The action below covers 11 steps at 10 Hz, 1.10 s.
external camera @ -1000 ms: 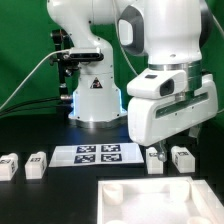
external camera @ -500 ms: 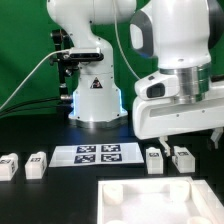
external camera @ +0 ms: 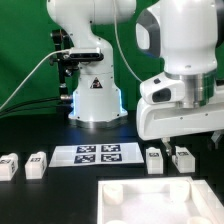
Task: Assemble one leg
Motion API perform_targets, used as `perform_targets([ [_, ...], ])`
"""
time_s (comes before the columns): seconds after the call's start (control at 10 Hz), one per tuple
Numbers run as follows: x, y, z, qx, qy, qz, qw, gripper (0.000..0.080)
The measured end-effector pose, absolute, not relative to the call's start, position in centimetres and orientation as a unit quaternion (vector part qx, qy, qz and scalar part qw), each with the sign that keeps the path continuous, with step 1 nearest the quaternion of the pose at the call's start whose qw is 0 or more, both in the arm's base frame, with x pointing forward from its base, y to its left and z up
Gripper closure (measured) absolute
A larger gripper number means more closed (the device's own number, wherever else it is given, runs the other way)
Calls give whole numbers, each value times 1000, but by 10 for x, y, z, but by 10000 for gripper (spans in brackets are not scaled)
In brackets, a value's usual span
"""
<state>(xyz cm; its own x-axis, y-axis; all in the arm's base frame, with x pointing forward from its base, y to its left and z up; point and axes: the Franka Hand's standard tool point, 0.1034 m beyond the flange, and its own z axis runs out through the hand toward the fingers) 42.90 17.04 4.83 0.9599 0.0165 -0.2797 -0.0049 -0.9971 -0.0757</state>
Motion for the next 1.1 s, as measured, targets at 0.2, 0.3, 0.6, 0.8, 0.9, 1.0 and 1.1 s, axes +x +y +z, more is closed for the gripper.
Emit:
perform_targets([
  [0.2, 426, 173, 45, -975, -6, 222, 30, 151],
  [0.3, 422, 172, 44, -961, -8, 274, 25, 151],
  [0.6, 419, 169, 42, -918, -12, 397, 15, 151],
  [0.8, 425, 171, 37, -913, -12, 406, 17, 151],
  [0.9, 421, 171, 34, -914, -12, 406, 16, 151],
  [1.0, 416, 172, 29, -914, -13, 406, 16, 151],
  [1.1, 411, 172, 23, -915, -13, 403, 15, 151],
])
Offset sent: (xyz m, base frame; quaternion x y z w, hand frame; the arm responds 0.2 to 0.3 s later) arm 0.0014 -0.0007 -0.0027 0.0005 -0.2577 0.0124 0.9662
